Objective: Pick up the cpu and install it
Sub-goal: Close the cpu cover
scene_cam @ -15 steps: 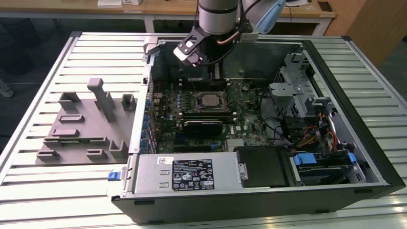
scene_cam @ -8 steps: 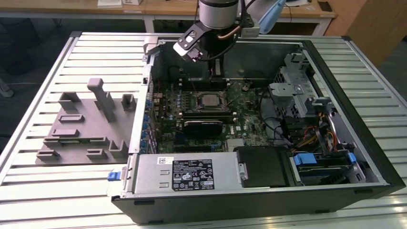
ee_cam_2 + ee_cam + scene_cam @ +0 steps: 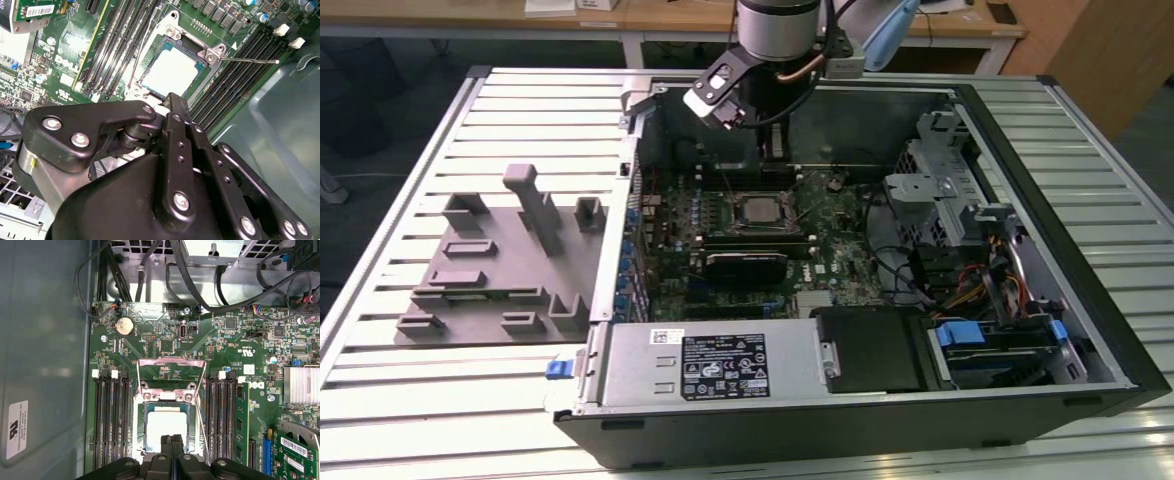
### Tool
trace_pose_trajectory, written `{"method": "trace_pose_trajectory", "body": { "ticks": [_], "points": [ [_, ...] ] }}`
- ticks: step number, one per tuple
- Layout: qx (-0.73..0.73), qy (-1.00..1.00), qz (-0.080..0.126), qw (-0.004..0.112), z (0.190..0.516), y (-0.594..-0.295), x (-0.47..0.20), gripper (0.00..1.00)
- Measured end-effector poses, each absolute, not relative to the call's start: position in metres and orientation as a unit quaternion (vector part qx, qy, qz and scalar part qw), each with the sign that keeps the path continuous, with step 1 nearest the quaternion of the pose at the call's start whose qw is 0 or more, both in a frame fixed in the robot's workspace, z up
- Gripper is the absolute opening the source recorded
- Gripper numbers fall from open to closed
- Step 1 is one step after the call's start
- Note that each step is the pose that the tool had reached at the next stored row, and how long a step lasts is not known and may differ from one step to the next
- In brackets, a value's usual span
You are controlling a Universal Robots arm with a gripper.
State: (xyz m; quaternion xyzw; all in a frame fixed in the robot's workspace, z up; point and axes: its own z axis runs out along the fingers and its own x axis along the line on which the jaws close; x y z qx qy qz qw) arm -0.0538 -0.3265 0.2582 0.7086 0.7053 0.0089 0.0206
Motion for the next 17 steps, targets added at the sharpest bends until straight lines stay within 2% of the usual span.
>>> {"method": "trace_pose_trajectory", "body": {
  "ticks": [17],
  "points": [
    [0.709, 0.705, 0.009, 0.021, 0.27, -0.327, -0.054, 0.11]
  ]
}}
